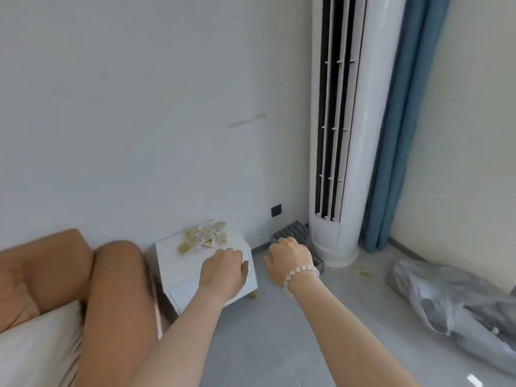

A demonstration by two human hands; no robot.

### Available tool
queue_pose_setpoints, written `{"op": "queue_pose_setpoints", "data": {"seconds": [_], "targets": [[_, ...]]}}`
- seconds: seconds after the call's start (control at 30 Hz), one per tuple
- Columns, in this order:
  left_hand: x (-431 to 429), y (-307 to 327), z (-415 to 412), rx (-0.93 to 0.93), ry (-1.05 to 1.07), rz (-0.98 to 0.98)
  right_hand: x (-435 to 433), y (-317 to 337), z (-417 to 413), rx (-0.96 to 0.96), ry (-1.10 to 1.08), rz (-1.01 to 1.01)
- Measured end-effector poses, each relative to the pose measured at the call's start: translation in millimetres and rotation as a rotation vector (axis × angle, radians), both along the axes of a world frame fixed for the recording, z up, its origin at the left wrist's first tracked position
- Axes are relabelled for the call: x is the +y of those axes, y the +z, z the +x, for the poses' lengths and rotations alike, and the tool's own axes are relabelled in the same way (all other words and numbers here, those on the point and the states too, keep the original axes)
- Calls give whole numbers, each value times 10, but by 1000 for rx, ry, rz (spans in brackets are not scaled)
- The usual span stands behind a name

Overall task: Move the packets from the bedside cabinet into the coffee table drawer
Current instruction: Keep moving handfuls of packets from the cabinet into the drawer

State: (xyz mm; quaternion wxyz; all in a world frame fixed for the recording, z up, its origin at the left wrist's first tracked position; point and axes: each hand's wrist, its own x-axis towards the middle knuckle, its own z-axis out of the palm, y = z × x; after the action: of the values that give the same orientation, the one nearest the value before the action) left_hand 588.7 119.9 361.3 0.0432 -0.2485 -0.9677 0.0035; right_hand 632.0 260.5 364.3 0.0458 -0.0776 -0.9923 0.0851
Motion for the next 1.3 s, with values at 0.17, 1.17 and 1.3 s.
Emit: {"op": "queue_pose_setpoints", "data": {"seconds": [0.17, 1.17, 1.3], "targets": [[-363, -99, -271, -1, 151, 9, -293, -83, -508, 1, 161, 16], [-909, -730, -4112, -4, 163, 1, -570, -711, -4241, -139, 88, 64], [-971, -868, -4584, -2, 247, -1, -566, -928, -4876, -186, 103, -3]]}}
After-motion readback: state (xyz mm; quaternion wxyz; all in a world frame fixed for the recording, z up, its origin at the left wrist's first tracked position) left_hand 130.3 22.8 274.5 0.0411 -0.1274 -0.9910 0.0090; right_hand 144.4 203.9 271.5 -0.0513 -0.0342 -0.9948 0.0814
